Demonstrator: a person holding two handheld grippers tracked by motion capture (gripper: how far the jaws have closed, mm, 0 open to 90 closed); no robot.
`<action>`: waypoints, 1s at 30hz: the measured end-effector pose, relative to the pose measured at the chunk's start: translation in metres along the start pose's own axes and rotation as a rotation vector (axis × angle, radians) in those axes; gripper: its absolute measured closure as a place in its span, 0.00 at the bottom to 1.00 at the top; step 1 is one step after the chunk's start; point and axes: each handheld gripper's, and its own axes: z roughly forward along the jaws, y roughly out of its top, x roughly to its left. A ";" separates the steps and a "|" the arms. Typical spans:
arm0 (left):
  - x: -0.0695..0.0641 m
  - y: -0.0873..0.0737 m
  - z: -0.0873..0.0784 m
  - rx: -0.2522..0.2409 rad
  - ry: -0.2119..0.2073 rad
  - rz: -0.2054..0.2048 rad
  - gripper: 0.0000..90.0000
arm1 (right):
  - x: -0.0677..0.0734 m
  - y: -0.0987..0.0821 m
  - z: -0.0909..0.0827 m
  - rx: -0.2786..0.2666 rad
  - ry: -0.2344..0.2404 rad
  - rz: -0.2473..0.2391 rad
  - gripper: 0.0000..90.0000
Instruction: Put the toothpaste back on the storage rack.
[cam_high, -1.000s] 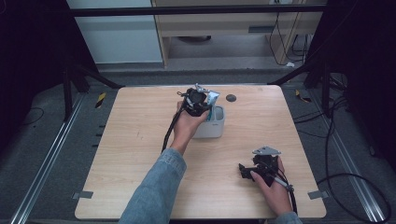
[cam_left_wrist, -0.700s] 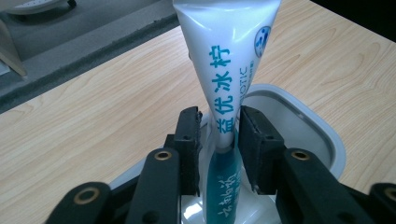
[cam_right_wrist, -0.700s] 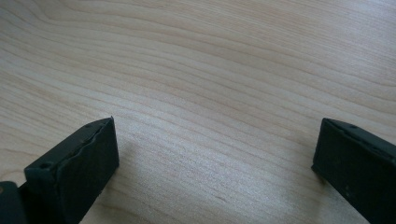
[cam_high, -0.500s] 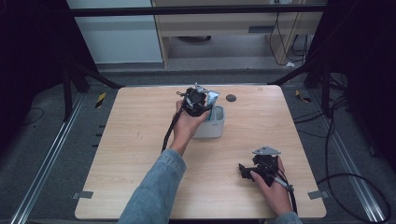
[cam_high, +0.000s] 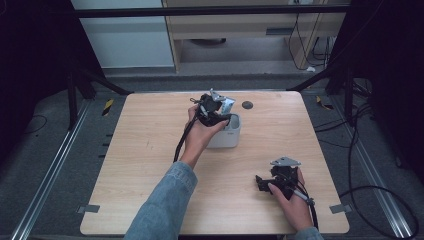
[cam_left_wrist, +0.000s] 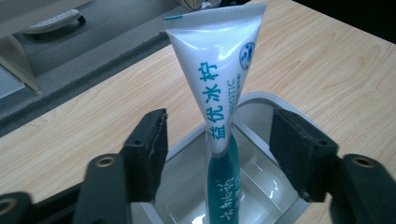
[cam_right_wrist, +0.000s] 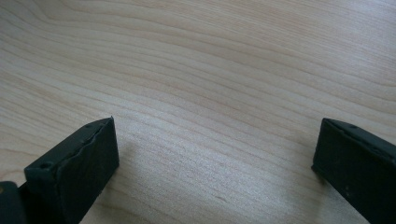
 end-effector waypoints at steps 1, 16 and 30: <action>0.000 0.000 0.000 0.001 -0.004 -0.002 0.36 | 0.000 0.000 0.000 0.000 -0.001 0.001 0.00; -0.008 -0.001 -0.003 -0.016 -0.002 0.009 0.12 | 0.000 0.000 0.000 0.001 -0.001 0.001 0.00; -0.019 -0.013 -0.021 -0.061 -0.031 0.087 0.06 | 0.000 0.000 0.000 0.001 0.000 0.001 0.00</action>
